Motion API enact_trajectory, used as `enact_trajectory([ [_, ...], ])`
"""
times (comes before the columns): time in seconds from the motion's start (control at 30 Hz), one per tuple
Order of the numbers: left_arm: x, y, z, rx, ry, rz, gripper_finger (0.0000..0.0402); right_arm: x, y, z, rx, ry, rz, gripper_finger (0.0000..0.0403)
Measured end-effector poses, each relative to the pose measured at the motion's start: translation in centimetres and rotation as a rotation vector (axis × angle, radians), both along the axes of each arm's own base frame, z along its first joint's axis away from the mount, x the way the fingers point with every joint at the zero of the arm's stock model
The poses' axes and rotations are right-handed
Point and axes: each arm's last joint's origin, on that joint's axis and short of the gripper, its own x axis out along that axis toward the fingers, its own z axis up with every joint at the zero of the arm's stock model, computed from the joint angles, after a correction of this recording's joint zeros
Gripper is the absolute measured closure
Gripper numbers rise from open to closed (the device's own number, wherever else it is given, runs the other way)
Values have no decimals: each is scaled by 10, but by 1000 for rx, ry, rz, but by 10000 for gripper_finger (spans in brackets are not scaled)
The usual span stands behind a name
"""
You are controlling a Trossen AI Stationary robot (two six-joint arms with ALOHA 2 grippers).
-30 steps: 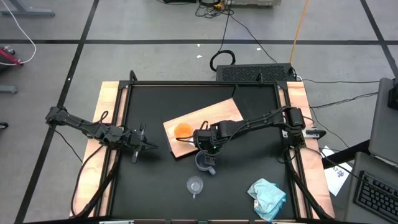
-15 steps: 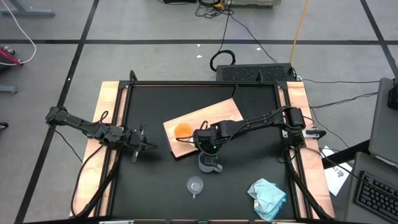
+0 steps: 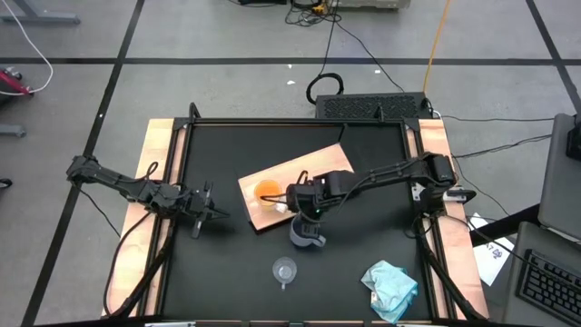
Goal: Stack small to large cups/mugs on shelf
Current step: Put the gray mug on the shelf
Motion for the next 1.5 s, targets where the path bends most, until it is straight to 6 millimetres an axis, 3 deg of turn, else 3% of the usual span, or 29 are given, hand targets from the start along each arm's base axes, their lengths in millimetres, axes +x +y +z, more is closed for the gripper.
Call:
enact_trajectory([
  [0.4,0,0,0,-4,1,-1,376,-10,-12,21,-34,-28,-52,400],
  [0.63,0,0,0,-4,0,-6,376,-16,-1,37,-53,-98,-17,400],
  [1.07,0,0,2,-21,-14,-5,376,-20,15,42,-105,-199,99,400],
  [1.27,0,0,2,-24,-22,-6,376,-45,8,46,-105,-305,77,399],
  [1.5,1,0,3,-26,-24,-6,376,-90,-8,39,-76,-399,-8,399],
])
